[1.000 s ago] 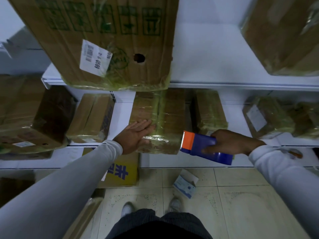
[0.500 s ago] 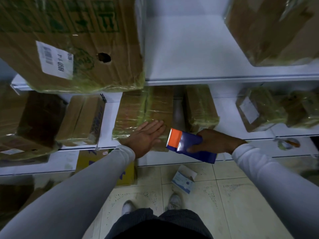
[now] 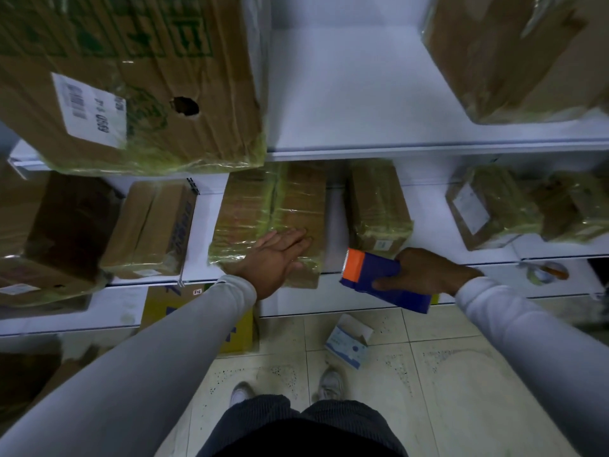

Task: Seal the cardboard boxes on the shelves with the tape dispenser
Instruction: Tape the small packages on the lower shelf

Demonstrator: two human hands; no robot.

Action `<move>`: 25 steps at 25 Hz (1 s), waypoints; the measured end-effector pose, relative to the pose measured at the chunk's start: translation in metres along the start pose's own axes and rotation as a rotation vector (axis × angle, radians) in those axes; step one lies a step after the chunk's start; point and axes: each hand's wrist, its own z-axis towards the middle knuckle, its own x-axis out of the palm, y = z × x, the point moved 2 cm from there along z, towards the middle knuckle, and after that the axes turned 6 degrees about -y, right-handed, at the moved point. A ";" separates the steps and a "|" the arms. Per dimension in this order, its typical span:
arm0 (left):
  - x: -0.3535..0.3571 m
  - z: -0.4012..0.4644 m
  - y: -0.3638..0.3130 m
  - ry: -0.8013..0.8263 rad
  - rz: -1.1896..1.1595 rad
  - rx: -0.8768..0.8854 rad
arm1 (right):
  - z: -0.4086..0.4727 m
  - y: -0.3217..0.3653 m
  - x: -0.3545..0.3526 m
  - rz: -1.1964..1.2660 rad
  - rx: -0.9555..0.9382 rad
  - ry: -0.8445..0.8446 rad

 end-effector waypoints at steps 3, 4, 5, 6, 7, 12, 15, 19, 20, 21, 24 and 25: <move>-0.003 0.007 -0.011 0.019 0.007 -0.086 | 0.024 0.018 0.027 -0.012 0.051 -0.036; -0.003 0.009 -0.014 0.025 0.026 -0.103 | 0.030 0.023 0.034 -0.085 0.064 -0.071; -0.003 0.010 -0.016 0.024 0.041 -0.108 | 0.034 0.024 0.038 -0.226 0.079 -0.121; -0.004 0.009 -0.017 0.021 0.049 -0.105 | 0.034 0.022 0.041 -0.379 0.108 -0.162; -0.005 0.009 -0.016 0.021 0.055 -0.101 | 0.032 0.015 0.044 -0.458 0.155 -0.169; -0.002 0.027 -0.041 -0.048 0.181 -0.380 | 0.013 -0.025 0.060 -0.162 0.271 -0.113; 0.007 0.038 -0.057 -0.048 0.241 -0.516 | 0.007 -0.024 0.062 -0.052 0.232 -0.175; 0.011 0.038 -0.053 0.023 0.247 -0.457 | -0.004 -0.025 0.053 0.046 0.165 -0.189; 0.010 0.034 -0.050 0.026 0.237 -0.440 | -0.007 -0.025 0.050 0.075 0.129 -0.187; 0.007 0.027 -0.044 0.020 0.227 -0.421 | -0.010 -0.023 0.047 0.113 0.093 -0.182; -0.005 -0.013 -0.010 0.013 0.214 -0.280 | -0.015 -0.013 0.039 0.219 0.018 -0.141; -0.010 -0.027 0.003 0.036 0.209 -0.208 | -0.016 -0.009 0.037 0.227 0.004 -0.128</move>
